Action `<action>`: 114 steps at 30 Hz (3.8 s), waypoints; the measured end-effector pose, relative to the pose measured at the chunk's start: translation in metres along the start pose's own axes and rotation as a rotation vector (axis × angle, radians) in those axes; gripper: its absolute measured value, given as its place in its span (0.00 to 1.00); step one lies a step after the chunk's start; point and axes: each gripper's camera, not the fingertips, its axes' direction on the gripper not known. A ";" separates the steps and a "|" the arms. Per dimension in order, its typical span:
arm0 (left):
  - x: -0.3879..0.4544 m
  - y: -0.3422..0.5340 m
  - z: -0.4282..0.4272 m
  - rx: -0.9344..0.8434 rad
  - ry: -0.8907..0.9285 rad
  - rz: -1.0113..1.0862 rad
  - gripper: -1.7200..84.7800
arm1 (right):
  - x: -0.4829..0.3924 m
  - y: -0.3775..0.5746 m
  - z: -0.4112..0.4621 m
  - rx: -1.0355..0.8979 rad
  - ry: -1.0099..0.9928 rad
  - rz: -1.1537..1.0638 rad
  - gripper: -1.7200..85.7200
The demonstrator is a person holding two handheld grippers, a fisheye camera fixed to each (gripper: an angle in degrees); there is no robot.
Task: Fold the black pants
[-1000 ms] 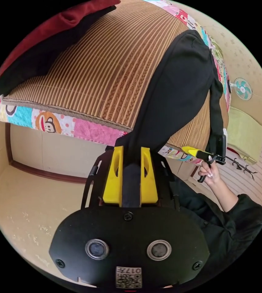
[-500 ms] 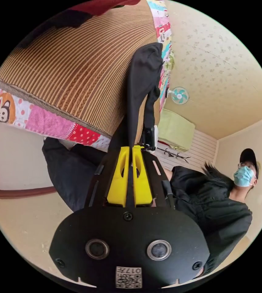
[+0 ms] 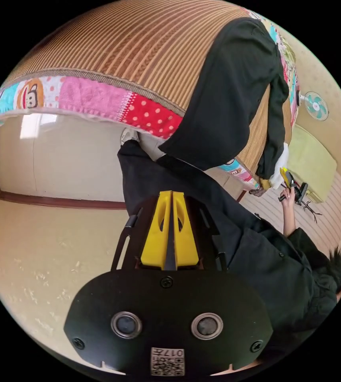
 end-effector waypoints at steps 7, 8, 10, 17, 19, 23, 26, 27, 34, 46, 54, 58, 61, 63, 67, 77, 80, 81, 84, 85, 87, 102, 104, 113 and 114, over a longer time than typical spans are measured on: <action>0.084 -0.022 0.050 -0.093 -0.119 0.262 0.01 | 0.086 -0.013 0.023 -0.171 0.156 0.119 0.11; 0.099 -0.026 0.057 -0.100 -0.124 0.302 0.01 | 0.075 -0.007 0.024 -0.164 0.198 0.089 0.09; 0.123 -0.030 0.065 -0.102 -0.110 0.357 0.01 | 0.048 0.008 0.015 -0.110 0.200 0.013 0.05; 0.217 -0.018 0.076 0.025 -0.140 0.623 0.01 | -0.022 0.087 -0.024 0.140 0.470 -0.045 0.06; 0.226 -0.015 0.084 0.030 -0.133 0.654 0.01 | -0.011 0.081 -0.015 0.100 0.428 -0.024 0.10; 0.223 -0.013 0.106 0.019 -0.013 0.652 0.02 | 0.019 0.060 0.033 -0.083 0.260 0.040 0.15; 0.214 -0.009 0.115 0.027 0.021 0.620 0.02 | 0.016 0.069 0.031 -0.085 0.289 0.069 0.12; 0.213 -0.008 0.115 0.033 0.026 0.616 0.03 | 0.014 0.072 0.027 -0.084 0.292 0.069 0.11; 0.240 -0.022 0.119 0.119 0.164 0.591 0.16 | -0.070 0.159 -0.080 0.195 -0.033 -0.103 0.06; 0.333 -0.093 0.193 -0.083 -0.024 0.588 0.06 | -0.197 0.161 -0.051 -0.266 -0.682 -0.961 0.09; 0.279 -0.048 0.186 0.071 0.117 0.570 0.01 | -0.117 -0.083 0.011 -0.179 -0.560 -0.510 0.22; 0.276 -0.040 0.189 0.150 0.116 0.579 0.01 | -0.145 -0.221 0.091 -0.107 -0.401 -0.315 0.24; 0.269 -0.045 0.192 0.172 0.174 0.568 0.01 | -0.162 -0.290 0.134 -0.028 -0.223 -0.093 0.19; 0.260 -0.044 0.187 0.212 0.230 0.545 0.01 | -0.176 -0.317 0.160 -0.049 -0.027 -0.054 0.12; 0.232 -0.031 0.161 0.358 0.396 0.478 0.01 | -0.242 -0.307 0.168 0.170 0.177 -0.199 0.05; 0.062 0.029 0.063 0.604 0.285 0.192 0.02 | -0.467 -0.269 0.323 0.187 -0.189 -0.473 0.06; -0.019 0.027 0.054 0.671 0.096 -0.049 0.04 | -0.461 -0.257 0.383 -0.010 -0.474 -0.593 0.06; -0.034 0.028 0.053 0.680 0.082 -0.084 0.04 | -0.455 -0.251 0.385 -0.022 -0.514 -0.600 0.06; -0.087 0.017 0.045 0.616 0.166 -0.120 0.06 | -0.406 -0.199 0.371 -0.012 -0.512 -0.654 0.07; -0.093 0.009 0.037 0.595 0.170 -0.101 0.07 | -0.378 -0.175 0.362 -0.004 -0.440 -0.653 0.08; -0.088 -0.011 0.021 0.554 0.137 -0.037 0.09 | -0.330 -0.138 0.347 0.026 -0.320 -0.604 0.09; 0.005 -0.125 0.003 0.198 -0.071 0.265 0.09 | -0.146 0.066 0.403 -0.141 -0.347 -0.113 0.12; 0.012 -0.121 -0.004 0.192 -0.071 0.282 0.08 | -0.143 0.077 0.408 -0.117 -0.346 -0.081 0.12; 0.045 -0.071 -0.061 0.169 0.161 0.423 0.02 | -0.132 0.095 0.373 -0.084 -0.274 -0.110 0.05; 0.046 -0.064 -0.064 0.176 0.179 0.430 0.02 | -0.129 0.097 0.374 -0.091 -0.250 -0.112 0.05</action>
